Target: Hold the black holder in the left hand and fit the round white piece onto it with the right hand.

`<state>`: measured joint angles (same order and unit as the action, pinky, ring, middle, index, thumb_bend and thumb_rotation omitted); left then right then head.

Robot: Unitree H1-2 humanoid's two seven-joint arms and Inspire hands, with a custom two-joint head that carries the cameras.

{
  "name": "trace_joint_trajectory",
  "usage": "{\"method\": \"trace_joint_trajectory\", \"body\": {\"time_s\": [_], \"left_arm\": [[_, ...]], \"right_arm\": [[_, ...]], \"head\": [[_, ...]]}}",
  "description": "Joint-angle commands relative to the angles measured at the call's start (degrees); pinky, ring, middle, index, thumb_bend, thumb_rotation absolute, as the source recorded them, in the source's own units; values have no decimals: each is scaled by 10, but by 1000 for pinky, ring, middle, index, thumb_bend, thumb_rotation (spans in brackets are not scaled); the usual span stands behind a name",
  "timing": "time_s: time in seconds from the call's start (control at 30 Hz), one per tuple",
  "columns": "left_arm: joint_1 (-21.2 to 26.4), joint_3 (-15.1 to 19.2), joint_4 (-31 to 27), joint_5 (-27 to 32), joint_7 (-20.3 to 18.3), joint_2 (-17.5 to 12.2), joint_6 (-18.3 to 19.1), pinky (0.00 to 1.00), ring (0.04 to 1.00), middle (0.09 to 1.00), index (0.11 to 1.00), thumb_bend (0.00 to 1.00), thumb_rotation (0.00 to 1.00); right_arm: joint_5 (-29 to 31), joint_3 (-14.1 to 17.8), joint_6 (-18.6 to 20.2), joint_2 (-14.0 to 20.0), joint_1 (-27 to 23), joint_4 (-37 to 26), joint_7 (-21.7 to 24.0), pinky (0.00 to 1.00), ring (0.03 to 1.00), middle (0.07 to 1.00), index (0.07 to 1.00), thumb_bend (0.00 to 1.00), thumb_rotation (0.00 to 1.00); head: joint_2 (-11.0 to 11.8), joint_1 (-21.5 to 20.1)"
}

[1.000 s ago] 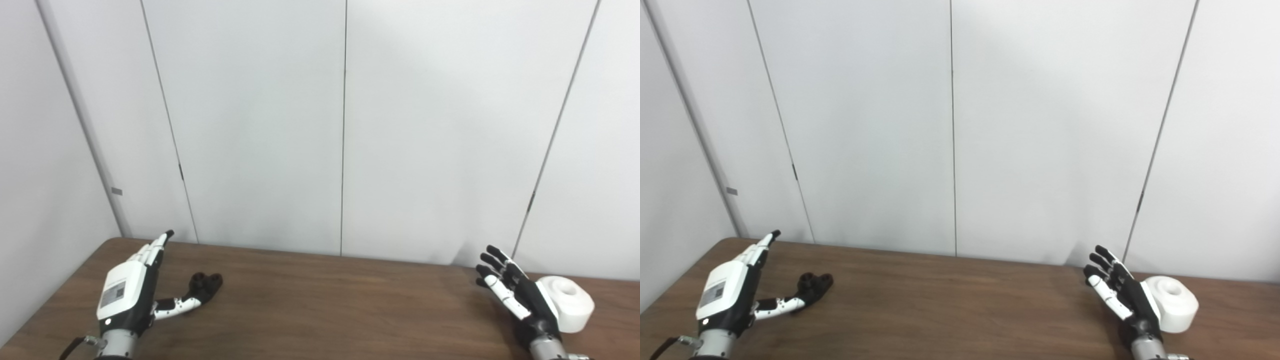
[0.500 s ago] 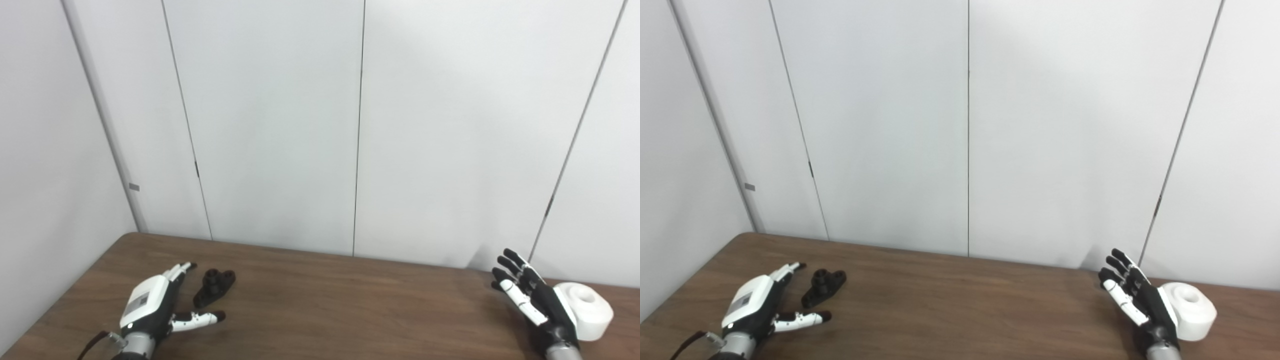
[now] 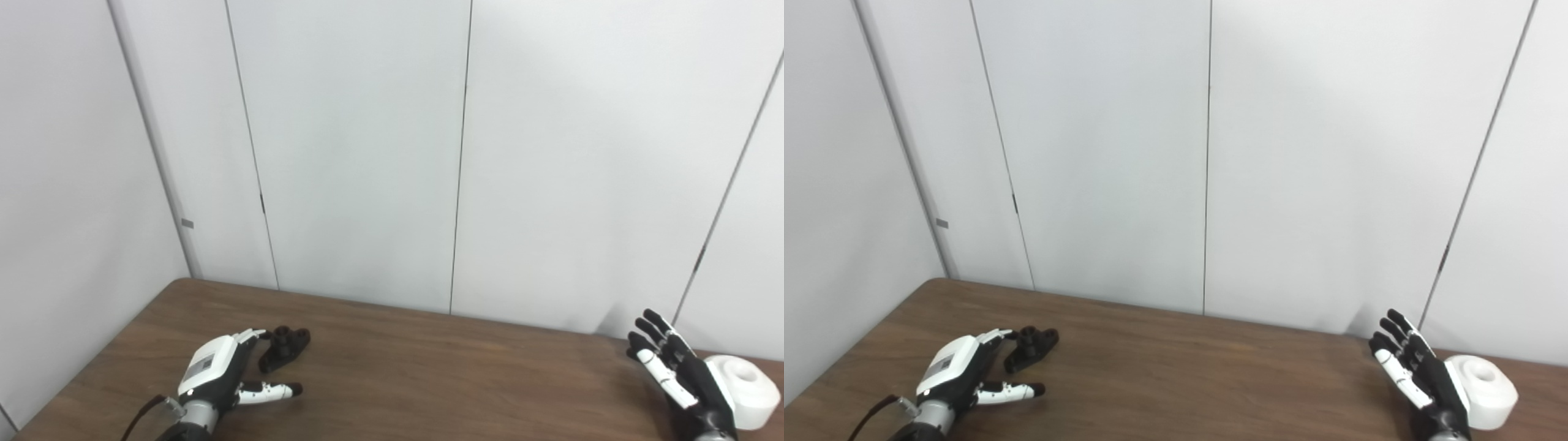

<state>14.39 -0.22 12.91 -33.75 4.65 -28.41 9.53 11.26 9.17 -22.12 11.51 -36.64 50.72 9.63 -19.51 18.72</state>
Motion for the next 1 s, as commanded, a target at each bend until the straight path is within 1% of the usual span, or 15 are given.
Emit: {"method": "trace_joint_trajectory", "body": {"time_s": [0.0,0.1,0.23,0.3,0.4,0.53,0.63,0.7,0.77,0.9,0.97], "left_arm": [[26,0,-4,-16,36,-11,-17,915,908,887,797,1000,446],[28,-3,3,-21,60,-10,-32,891,886,863,767,1000,419],[29,-4,13,-28,92,-7,-53,849,852,825,717,1000,362],[30,-3,17,-30,110,-4,-62,822,826,796,689,1000,300],[32,-3,24,-32,127,-3,-72,801,807,775,673,995,271],[33,-3,30,-34,145,3,-79,762,781,754,662,981,237],[34,-4,32,-35,151,7,-77,755,773,746,662,976,232],[34,-7,34,-39,156,7,-79,749,768,742,662,980,236],[34,-9,34,-40,157,7,-80,742,765,739,663,991,261],[36,-13,35,-45,156,9,-76,739,764,740,674,1000,291],[37,-18,36,-50,146,10,-64,737,767,748,687,1000,318]], "right_arm": [[13,6,-5,-1,29,16,15,826,880,912,906,345,399],[21,9,-4,0,28,19,23,824,878,914,906,344,393],[9,7,-9,1,30,17,12,793,859,895,891,353,395],[17,10,-3,0,31,12,17,804,865,895,889,363,392],[21,12,3,0,34,3,20,805,865,896,891,356,379],[22,12,6,1,39,-8,24,840,881,902,896,344,382],[20,11,8,1,44,-21,22,825,876,896,897,355,396],[23,13,16,0,49,-33,20,828,879,900,902,349,397],[27,15,26,-2,55,-50,19,822,874,898,899,351,393],[35,18,34,-2,59,-64,22,825,872,897,898,346,385],[29,15,41,-1,65,-81,18,825,877,904,902,341,408]], "head": [[0,1],[-1,5],[-2,10],[-2,10],[-2,12],[-2,14],[-5,14],[-8,13],[-10,13],[-12,13],[-16,15]]}}
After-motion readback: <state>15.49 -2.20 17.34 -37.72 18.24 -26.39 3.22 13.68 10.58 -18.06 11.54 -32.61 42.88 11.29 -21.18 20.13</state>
